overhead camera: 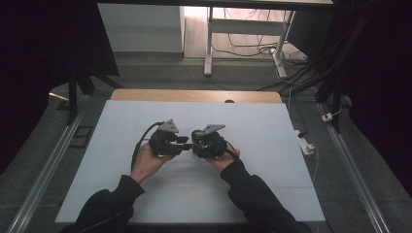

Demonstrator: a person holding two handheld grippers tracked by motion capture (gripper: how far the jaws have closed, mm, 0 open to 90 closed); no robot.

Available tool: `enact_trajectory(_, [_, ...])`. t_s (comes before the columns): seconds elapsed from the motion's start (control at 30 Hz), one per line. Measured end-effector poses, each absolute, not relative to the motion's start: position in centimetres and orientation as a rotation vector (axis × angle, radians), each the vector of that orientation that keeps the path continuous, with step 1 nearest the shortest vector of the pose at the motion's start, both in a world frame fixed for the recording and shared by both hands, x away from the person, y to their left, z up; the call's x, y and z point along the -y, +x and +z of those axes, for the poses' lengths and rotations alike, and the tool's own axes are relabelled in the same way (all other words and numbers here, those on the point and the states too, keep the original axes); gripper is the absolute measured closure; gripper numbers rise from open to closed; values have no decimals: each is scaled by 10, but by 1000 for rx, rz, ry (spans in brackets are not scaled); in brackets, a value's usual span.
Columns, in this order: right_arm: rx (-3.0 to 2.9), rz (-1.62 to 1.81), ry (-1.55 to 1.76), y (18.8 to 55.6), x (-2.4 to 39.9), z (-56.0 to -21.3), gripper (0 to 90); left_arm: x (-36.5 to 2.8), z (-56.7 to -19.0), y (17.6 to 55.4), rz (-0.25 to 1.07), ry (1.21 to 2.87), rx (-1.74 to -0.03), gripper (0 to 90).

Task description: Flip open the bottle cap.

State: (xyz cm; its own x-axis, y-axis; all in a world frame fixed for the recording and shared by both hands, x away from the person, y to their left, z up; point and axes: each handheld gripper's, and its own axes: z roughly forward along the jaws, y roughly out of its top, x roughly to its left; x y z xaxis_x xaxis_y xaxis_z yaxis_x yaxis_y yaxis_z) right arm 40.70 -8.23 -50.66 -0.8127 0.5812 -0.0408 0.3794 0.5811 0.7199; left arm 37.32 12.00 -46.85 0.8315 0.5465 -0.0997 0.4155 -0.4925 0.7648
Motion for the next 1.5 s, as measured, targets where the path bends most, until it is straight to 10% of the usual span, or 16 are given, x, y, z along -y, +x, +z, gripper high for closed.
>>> enact_trajectory(0.17, [-2542,1061,791,407,82,-507,531,-113,-469,373,199,2177,-676,881])
enact_trajectory(1.5, [-2545,1063,800,408,82,-506,532,-104,-456,379,190,2141,-726,885])
